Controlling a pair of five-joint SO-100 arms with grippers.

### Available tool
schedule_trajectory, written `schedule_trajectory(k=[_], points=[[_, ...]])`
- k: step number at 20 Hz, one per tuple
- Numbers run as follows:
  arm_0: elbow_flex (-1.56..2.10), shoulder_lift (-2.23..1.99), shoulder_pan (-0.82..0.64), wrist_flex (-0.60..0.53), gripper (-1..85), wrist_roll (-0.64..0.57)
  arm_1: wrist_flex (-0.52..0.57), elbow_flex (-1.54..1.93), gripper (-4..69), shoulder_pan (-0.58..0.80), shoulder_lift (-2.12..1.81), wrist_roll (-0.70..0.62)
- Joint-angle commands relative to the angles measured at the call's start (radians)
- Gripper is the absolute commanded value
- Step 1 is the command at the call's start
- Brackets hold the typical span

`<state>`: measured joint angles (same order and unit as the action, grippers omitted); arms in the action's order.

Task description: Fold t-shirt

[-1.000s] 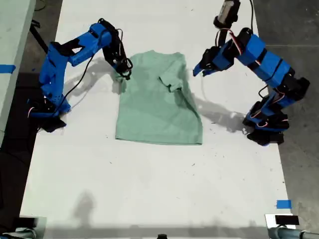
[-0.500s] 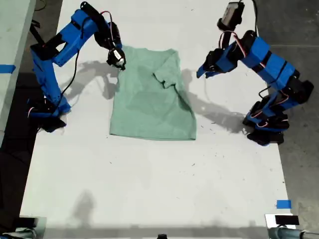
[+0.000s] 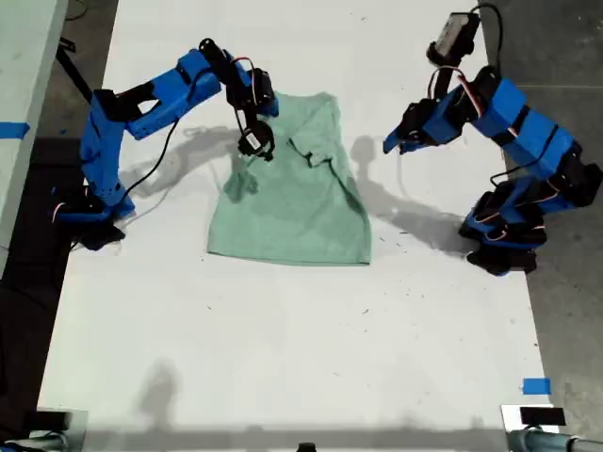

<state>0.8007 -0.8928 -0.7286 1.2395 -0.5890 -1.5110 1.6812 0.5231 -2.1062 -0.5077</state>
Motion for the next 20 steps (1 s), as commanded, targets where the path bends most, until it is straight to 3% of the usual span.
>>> schedule_trajectory(k=[1,3,5,9,17,20], points=[[-0.061,0.015,0.025,-0.086,0.0,0.015,0.025,0.014,12.5,-0.008,-0.063,0.014],[-0.063,0.040,0.041,-0.130,0.0,0.014,0.028,0.040,12.4,-0.006,-0.081,0.017],[-0.063,0.044,0.064,-0.173,17.3,-0.031,0.038,0.067,12.4,-0.006,-0.098,0.021],[-0.063,-0.106,0.129,-0.187,22.6,-0.106,0.064,0.127,12.3,-0.006,-0.121,0.028],[0.021,-0.499,0.190,0.238,20.7,-0.133,0.123,0.212,12.5,-0.051,-0.140,-0.003],[0.081,-0.552,0.245,0.357,19.8,-0.094,0.155,0.224,23.2,-0.109,-0.075,-0.008]])
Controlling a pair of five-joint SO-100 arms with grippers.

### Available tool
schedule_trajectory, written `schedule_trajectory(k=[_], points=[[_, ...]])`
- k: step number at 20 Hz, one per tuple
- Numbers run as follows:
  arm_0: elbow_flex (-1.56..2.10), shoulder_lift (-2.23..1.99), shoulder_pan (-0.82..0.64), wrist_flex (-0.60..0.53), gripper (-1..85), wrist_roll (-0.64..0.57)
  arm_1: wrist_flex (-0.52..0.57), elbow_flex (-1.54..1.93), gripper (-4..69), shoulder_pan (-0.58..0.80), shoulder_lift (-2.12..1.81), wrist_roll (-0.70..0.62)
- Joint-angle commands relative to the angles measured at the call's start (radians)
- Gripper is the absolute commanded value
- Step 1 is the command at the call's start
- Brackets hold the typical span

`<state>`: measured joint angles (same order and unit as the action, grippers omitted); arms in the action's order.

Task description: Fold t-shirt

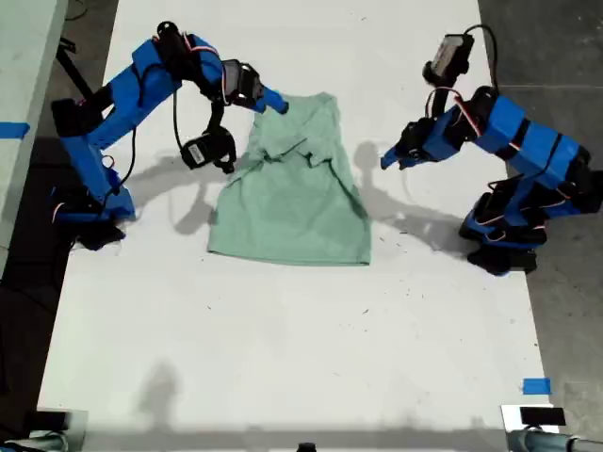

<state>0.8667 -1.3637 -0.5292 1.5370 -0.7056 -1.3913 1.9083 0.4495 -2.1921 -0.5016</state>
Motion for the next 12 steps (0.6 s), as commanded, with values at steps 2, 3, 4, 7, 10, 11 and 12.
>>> schedule_trajectory(k=[2,3,4,7,10,11,12], points=[[0.109,-0.133,0.086,0.066,18.9,0.041,0.064,0.032,24.6,-0.066,0.031,-0.025],[0.153,-0.160,0.104,0.055,18.4,0.044,0.091,0.063,25.5,-0.078,0.032,-0.034],[0.192,-0.181,0.120,0.049,18.2,0.057,0.117,0.095,25.7,-0.094,0.037,-0.038],[0.264,-0.227,0.152,0.025,17.4,0.075,0.218,0.186,25.6,-0.161,0.072,-0.017],[0.278,-0.229,0.153,0.023,17.3,0.087,0.321,0.262,25.9,-0.232,0.127,0.035],[0.279,-0.227,0.152,0.018,17.3,0.089,0.351,0.285,26.1,-0.247,0.141,0.052],[0.279,-0.227,0.150,0.015,17.2,0.089,0.387,0.307,26.1,-0.264,0.156,0.063]])
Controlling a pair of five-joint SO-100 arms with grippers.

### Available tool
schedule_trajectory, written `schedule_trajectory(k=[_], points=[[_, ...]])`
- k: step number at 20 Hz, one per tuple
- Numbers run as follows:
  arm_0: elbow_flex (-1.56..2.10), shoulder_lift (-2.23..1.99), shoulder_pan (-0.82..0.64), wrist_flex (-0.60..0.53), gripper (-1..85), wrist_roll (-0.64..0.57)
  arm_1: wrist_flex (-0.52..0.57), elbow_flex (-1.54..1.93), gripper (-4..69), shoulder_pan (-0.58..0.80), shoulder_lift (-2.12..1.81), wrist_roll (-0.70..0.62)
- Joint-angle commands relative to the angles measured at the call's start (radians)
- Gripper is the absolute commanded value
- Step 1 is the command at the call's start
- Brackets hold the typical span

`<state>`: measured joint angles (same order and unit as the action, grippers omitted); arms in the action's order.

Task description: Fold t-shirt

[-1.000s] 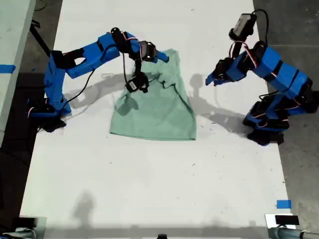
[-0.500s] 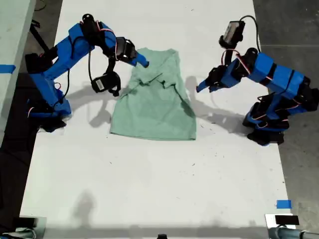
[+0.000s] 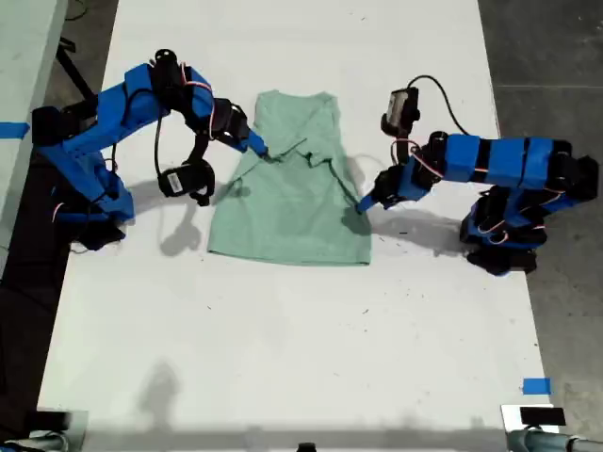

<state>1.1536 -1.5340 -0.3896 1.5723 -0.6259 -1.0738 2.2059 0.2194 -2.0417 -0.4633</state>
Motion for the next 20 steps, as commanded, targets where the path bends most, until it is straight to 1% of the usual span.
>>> schedule_trajectory(k=[1,6,8,9,11,12,13,16,18,20], points=[[-0.008,-0.057,0.011,-0.021,17.2,0.009,0.095,0.025,26.1,-0.046,0.026,0.037],[-0.006,-0.057,0.008,-0.020,17.0,0.009,0.221,0.083,26.2,-0.104,0.127,0.067],[-0.003,-0.057,0.008,-0.018,17.0,0.009,0.259,0.094,23.9,-0.114,0.161,0.072],[-0.003,-0.055,0.008,-0.018,17.0,0.009,0.275,0.098,20.4,-0.114,0.178,0.075],[-0.002,-0.054,0.006,-0.015,16.8,0.009,0.305,0.100,10.0,-0.115,0.221,0.081],[0.002,-0.054,0.005,-0.015,16.6,0.009,0.318,0.098,6.5,-0.115,0.247,0.091],[0.003,-0.055,0.003,-0.015,16.6,0.009,0.313,0.086,3.6,-0.114,0.267,0.103],[0.003,-0.060,0.002,-0.014,16.6,0.009,0.273,0.043,0.4,-0.123,0.267,0.086],[0.003,-0.058,0.002,-0.014,16.5,0.009,0.193,-0.017,-1.3,-0.130,0.236,0.067],[0.003,-0.058,0.003,-0.015,16.3,0.009,0.107,-0.077,-1.3,-0.133,0.189,0.061]])
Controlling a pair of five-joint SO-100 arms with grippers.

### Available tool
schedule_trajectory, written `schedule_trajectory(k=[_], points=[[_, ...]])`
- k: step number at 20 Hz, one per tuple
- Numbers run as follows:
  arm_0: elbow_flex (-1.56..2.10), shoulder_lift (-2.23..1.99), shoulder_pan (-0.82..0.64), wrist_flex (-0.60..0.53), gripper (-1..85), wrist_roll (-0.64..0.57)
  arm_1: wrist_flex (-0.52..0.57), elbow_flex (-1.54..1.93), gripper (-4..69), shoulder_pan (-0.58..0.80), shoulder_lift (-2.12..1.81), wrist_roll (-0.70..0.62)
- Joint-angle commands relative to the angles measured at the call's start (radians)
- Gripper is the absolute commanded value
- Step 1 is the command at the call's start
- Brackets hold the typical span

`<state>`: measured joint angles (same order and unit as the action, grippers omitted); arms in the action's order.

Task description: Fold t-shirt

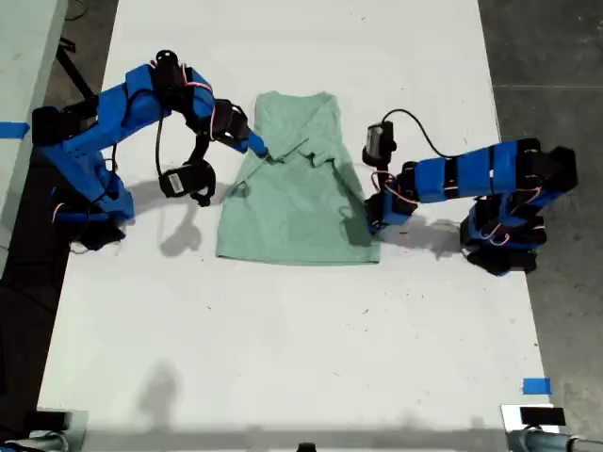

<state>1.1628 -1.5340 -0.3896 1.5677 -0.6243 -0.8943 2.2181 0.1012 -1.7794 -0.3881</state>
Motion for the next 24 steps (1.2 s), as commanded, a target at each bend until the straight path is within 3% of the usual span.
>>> schedule_trajectory(k=[1,5,18,19,20,21,24], points=[[-0.006,-0.057,0.003,-0.009,16.2,0.008,-0.117,-0.124,-1.3,-0.015,-0.095,-0.018],[-0.002,-0.058,0.006,-0.011,16.2,0.008,-0.227,-0.311,-1.3,-0.020,-0.110,-0.029],[0.012,-0.060,0.002,-0.011,16.4,0.009,-0.186,-0.960,-1.5,-0.058,0.548,0.123],[0.017,-0.060,0.000,-0.011,16.5,0.011,-0.189,-1.000,0.0,-0.058,0.554,0.127],[0.021,-0.060,0.000,-0.012,16.8,0.012,-0.216,-1.058,23.1,-0.058,0.552,0.132],[0.021,-0.058,0.000,-0.012,17.0,0.014,-0.239,-1.129,36.9,-0.064,0.545,0.083],[0.023,-0.060,0.002,-0.009,17.4,0.018,-0.278,-1.193,33.0,-0.055,0.446,0.052]])
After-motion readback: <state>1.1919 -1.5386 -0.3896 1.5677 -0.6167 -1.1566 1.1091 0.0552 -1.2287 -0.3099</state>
